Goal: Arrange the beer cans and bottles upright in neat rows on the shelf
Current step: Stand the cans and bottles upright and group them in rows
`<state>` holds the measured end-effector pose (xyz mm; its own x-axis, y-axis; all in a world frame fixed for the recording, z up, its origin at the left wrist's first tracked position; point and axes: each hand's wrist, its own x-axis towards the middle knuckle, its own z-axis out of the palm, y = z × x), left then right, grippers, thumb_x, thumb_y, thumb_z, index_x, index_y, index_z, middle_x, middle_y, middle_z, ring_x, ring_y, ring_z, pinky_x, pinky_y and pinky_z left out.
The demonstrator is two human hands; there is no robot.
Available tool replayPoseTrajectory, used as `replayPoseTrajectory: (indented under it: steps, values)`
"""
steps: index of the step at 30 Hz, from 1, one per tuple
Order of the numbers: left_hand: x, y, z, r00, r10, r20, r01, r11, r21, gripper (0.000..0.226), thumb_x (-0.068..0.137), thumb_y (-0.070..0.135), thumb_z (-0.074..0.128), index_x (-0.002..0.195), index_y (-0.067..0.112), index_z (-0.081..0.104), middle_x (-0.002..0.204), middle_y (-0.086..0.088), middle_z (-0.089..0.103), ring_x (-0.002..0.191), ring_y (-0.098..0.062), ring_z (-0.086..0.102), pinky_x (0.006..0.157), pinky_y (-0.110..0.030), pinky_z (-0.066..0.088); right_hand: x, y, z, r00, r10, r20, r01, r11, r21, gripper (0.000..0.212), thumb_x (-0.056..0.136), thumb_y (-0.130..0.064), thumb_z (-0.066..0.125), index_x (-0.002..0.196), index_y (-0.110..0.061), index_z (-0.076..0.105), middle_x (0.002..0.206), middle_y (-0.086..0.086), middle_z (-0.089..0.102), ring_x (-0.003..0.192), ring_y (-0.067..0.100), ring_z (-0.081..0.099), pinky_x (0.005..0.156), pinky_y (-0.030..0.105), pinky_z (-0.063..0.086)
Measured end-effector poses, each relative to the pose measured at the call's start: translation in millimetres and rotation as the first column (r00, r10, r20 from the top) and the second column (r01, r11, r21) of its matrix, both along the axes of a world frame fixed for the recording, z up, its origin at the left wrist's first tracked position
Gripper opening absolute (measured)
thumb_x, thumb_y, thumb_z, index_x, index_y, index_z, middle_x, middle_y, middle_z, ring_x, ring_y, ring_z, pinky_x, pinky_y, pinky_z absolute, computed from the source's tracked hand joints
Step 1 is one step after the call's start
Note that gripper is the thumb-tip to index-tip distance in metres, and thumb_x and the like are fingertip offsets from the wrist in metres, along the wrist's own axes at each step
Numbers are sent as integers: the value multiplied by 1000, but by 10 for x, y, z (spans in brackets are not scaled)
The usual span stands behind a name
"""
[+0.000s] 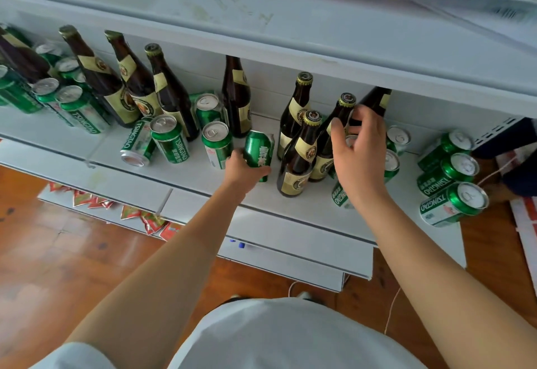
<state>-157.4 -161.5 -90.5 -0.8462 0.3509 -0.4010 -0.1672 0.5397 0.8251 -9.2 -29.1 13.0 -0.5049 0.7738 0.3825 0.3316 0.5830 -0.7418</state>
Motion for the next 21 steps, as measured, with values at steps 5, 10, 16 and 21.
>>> replayPoseTrajectory:
  steps: [5, 10, 16, 21]
  values:
    - [106, 16, -98, 973, 29, -227, 2, 991, 135, 77, 66, 16, 88, 128, 12, 43, 123, -3, 59, 109, -18, 56, 87, -27, 44, -48, 186, 31, 988, 102, 117, -97, 994, -54, 48, 91, -56, 51, 118, -17, 55, 110, -3, 59, 99, 13, 57, 88, 37, 50]
    - [99, 37, -145, 961, -21, -276, 56, 991, 118, 79, 71, 16, 86, 134, 13, 39, 127, -5, 61, 117, -24, 57, 90, -28, 44, -86, 284, 80, 959, 161, 235, -140, 985, -102, 34, 90, -46, 62, 107, -17, 59, 101, -4, 65, 91, 9, 58, 72, 19, 44]
    - [50, -12, 53, 947, -181, -265, 152, 980, -126, 70, 78, 12, 78, 138, 9, 42, 129, -10, 59, 119, -27, 55, 89, -29, 43, -140, 417, 99, 915, 225, 335, -176, 970, -169, 26, 89, -36, 68, 97, -14, 58, 82, -12, 57, 71, -7, 50, 56, 6, 32]
    - [50, -95, 856, 760, -74, -646, 77, 997, -23, 31, 87, 15, 59, 118, 16, 62, 109, 0, 65, 92, -11, 63, 78, -24, 48, -152, 479, 130, 904, 266, 335, -212, 959, -187, 24, 88, -37, 69, 95, -17, 59, 82, -9, 58, 67, -1, 51, 55, 10, 35]
